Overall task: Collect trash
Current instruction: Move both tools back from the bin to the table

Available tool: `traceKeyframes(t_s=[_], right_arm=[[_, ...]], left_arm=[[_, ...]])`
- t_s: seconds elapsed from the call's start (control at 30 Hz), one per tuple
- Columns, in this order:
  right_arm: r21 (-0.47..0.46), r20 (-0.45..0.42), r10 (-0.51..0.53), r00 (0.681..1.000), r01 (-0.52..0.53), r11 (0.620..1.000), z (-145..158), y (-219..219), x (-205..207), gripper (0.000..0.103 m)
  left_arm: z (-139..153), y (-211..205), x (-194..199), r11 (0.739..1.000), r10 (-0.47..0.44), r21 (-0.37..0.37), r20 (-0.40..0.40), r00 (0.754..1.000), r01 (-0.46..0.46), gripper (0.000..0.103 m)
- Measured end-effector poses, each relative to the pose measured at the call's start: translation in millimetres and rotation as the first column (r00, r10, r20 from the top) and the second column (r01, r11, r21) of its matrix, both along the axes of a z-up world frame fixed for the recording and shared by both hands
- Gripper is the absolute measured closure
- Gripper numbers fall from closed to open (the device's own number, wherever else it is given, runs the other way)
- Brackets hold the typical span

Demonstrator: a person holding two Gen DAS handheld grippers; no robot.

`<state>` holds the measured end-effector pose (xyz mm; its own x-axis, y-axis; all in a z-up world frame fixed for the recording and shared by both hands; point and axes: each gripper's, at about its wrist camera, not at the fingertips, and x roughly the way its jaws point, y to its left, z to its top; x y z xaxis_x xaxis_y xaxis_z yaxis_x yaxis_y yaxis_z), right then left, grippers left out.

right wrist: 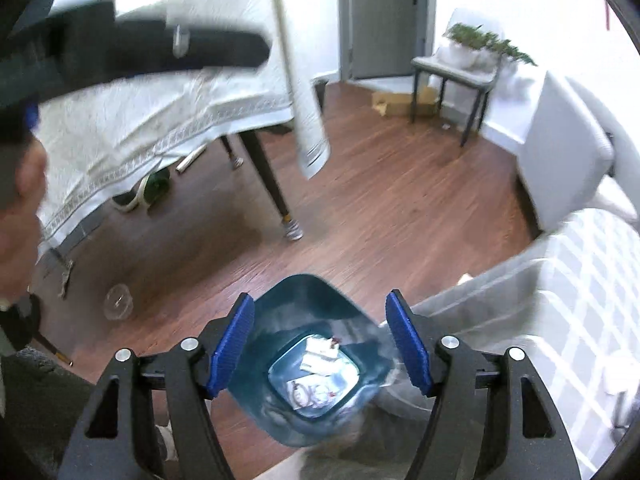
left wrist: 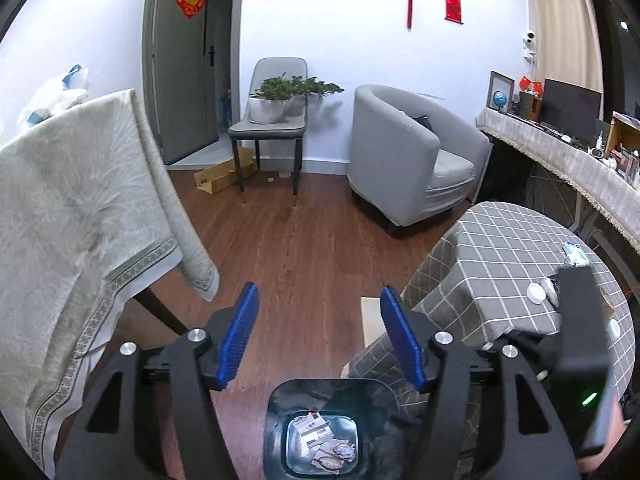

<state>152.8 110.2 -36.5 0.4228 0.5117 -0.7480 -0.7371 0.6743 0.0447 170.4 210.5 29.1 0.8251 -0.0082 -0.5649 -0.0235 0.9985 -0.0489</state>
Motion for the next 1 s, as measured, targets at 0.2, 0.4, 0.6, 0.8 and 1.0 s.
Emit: traceKeyframes(t_s=[0.2, 0.4, 0.6, 0.8, 1.0], right_arm=[[0.014, 0.049, -0.065, 0.997, 0.065, 0.998, 15, -45, 11, 0.031], [0.040, 0.073, -0.129, 0.989, 0.126, 0.991, 24, -91, 17, 0.030], [0.041, 0.099, -0.160, 0.982, 0.157, 0.987, 28, -127, 16, 0.028], [0.048, 0.094, -0.205, 0.974, 0.201, 0.978, 29, -169, 15, 0.028], [0.055, 0.095, -0.251, 0.963, 0.246, 0.968, 33, -212, 13, 0.028]], left_arm=[[-7, -30, 12, 0.999, -0.051, 0.006, -0.001, 0.999, 0.051, 0.029], [-16, -66, 25, 0.994, -0.111, -0.004, -0.011, 0.994, 0.110, 0.024], [-24, -99, 36, 0.984, -0.179, -0.014, -0.011, 0.984, 0.179, 0.023], [-36, -130, 49, 0.975, -0.223, -0.013, -0.038, 0.974, 0.223, 0.023], [-49, -165, 54, 0.955, -0.296, -0.004, -0.060, 0.953, 0.296, 0.023]])
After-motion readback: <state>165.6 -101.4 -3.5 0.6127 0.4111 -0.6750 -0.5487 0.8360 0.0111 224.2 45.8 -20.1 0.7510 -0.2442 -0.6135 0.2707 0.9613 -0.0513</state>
